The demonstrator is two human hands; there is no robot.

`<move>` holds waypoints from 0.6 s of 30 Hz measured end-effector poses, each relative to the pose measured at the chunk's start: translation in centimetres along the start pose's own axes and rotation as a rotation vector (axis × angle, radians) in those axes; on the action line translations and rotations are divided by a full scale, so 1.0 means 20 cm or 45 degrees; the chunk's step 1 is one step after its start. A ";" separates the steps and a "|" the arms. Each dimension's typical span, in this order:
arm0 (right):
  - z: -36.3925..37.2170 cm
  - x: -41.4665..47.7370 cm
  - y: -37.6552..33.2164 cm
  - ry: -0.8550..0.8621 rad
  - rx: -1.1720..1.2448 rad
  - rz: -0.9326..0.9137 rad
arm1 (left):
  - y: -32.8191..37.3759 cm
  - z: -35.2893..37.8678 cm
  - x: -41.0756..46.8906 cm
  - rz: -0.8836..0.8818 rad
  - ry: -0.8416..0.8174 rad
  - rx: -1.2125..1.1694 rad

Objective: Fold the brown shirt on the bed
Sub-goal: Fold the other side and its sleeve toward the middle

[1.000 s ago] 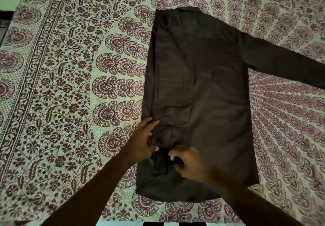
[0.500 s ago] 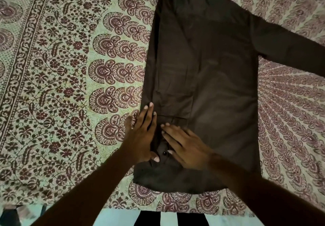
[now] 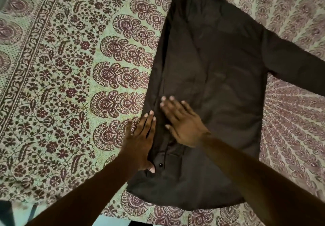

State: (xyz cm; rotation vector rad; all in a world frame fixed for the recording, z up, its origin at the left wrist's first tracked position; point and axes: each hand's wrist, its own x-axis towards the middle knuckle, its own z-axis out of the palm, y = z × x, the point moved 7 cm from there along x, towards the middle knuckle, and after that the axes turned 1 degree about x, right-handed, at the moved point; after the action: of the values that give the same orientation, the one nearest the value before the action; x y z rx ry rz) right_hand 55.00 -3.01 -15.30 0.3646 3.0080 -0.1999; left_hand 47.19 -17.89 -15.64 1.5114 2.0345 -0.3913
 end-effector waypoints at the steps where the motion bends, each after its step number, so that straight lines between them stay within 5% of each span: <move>1: 0.05 0.00 -0.04 -0.034 -0.007 -0.096 | 0.00 0.00 0.00 0.001 -0.005 0.005; 4: 0.07 0.10 0.09 -0.012 -0.070 -0.082 | 0.00 0.02 0.01 0.002 0.017 -0.004; 13: -0.10 0.56 0.78 -0.120 0.062 0.511 | -0.02 0.03 0.02 0.032 0.059 -0.081; 15: -0.14 0.54 0.68 -0.048 -0.030 0.467 | -0.01 0.02 0.01 0.034 0.039 -0.081; 18: -0.08 0.38 0.37 -0.029 -0.020 0.067 | -0.01 0.02 0.01 0.023 0.057 -0.070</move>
State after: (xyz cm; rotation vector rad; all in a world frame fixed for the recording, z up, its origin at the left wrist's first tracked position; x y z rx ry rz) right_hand 49.39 6.03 -15.41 0.4358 2.9715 -0.1744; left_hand 46.99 -17.96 -16.07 1.5171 2.0476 -0.2941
